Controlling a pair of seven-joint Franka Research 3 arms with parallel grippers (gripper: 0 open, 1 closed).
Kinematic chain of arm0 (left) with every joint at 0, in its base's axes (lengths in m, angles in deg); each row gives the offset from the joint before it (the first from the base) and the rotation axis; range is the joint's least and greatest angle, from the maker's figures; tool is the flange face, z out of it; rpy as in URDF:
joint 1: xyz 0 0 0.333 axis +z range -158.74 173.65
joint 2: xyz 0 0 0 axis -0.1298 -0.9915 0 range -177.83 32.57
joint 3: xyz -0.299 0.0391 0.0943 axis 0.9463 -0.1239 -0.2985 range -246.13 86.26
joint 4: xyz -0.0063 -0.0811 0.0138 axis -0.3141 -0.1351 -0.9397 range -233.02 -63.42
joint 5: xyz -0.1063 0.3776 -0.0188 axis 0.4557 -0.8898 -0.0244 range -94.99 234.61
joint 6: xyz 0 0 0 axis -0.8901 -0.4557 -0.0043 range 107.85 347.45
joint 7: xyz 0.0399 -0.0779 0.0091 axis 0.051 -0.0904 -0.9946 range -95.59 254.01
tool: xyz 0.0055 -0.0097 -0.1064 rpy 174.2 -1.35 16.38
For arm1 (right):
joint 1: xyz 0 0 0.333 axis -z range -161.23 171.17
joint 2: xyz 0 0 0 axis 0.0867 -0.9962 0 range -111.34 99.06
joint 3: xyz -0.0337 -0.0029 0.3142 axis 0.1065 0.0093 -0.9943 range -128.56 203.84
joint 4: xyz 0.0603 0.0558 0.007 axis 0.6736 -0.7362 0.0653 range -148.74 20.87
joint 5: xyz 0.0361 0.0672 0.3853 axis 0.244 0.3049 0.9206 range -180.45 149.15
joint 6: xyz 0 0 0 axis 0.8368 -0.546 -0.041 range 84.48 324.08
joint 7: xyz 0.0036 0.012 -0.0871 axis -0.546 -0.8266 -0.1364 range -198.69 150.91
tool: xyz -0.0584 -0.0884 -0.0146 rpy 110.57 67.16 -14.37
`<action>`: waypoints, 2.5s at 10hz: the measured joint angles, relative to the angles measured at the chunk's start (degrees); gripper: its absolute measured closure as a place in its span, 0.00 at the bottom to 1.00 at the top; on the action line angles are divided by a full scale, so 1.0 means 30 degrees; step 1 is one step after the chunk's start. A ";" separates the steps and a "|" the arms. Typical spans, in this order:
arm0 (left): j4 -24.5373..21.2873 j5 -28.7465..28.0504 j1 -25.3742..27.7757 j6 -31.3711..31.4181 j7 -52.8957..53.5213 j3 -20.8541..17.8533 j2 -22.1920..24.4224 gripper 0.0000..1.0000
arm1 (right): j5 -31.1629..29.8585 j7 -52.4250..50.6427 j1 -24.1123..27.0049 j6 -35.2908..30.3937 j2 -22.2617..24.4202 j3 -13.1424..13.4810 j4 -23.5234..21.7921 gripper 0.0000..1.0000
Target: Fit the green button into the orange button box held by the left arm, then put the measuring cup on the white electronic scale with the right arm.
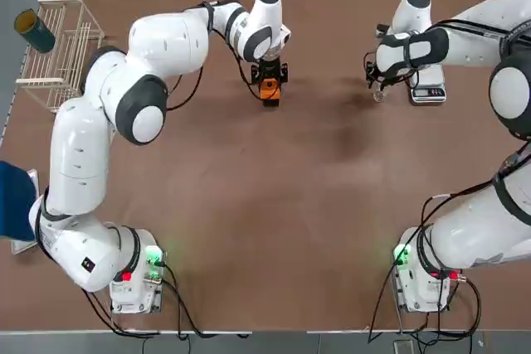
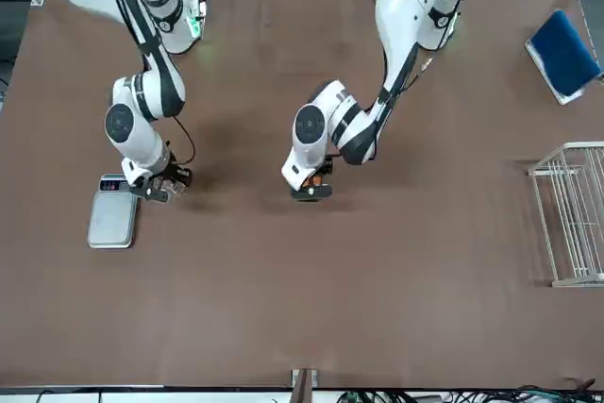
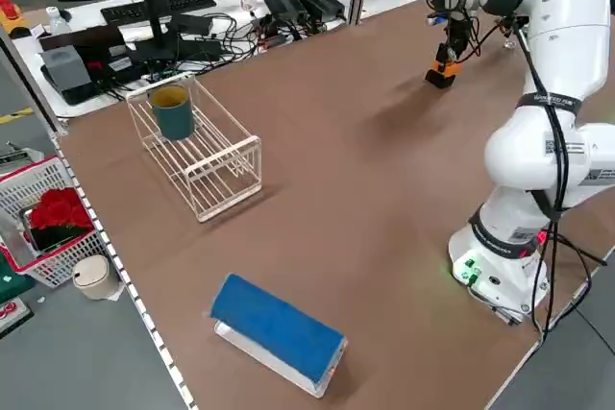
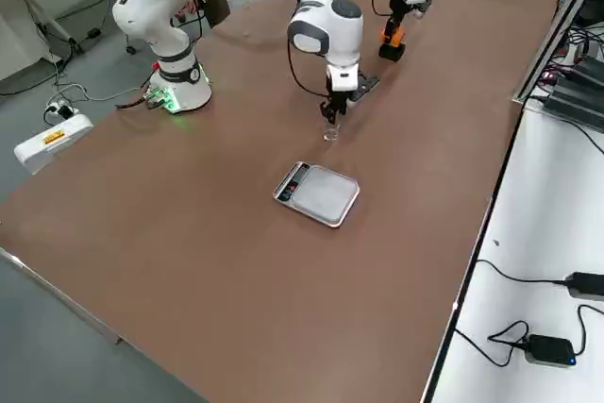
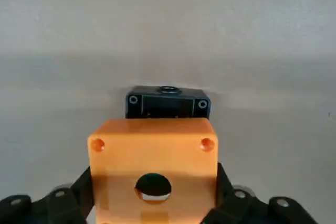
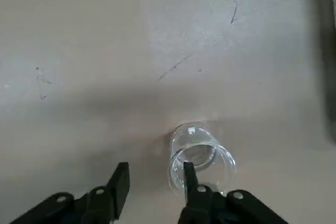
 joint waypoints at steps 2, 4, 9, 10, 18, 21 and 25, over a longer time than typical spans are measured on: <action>0.0000 0.0000 0.0000 0.0360 0.0000 0.0000 -0.0100 0.14 | 0.0000 0.0000 0.0006 0.0119 -0.0133 0.0040 0.0000 0.52; 0.0000 -0.0001 0.0001 0.0518 0.0000 -0.0058 -0.0218 0.14 | -0.0001 0.0000 0.0007 0.0326 -0.0244 0.0046 -0.0001 0.57; 0.0001 -0.0327 0.0001 0.0560 0.0000 -0.0141 -0.0239 0.14 | -0.0005 -0.0004 0.0008 0.0806 -0.0627 0.0171 -0.0004 0.74; 0.0001 -0.0353 0.0001 0.0561 0.0000 -0.0141 -0.0239 0.14 | -0.0005 -0.0004 0.0011 0.0807 -0.0628 0.0184 -0.0004 0.76; 0.0002 -0.0369 -0.0096 0.0568 -0.0001 -0.0140 -0.0240 0.14 | -0.0018 -0.0004 0.0235 0.0713 -0.0544 0.0253 0.0004 0.93; 0.0002 -0.0371 -0.0096 0.0568 -0.0001 -0.0141 -0.0240 0.14 | -0.0018 -0.0004 0.0234 0.0336 -0.0546 0.0232 0.0129 0.93; 0.0006 -0.0411 -0.0096 0.0570 -0.0002 -0.0142 -0.0240 0.01 | -0.0018 0.0124 0.0217 -0.0561 -0.0541 0.0198 0.0583 0.93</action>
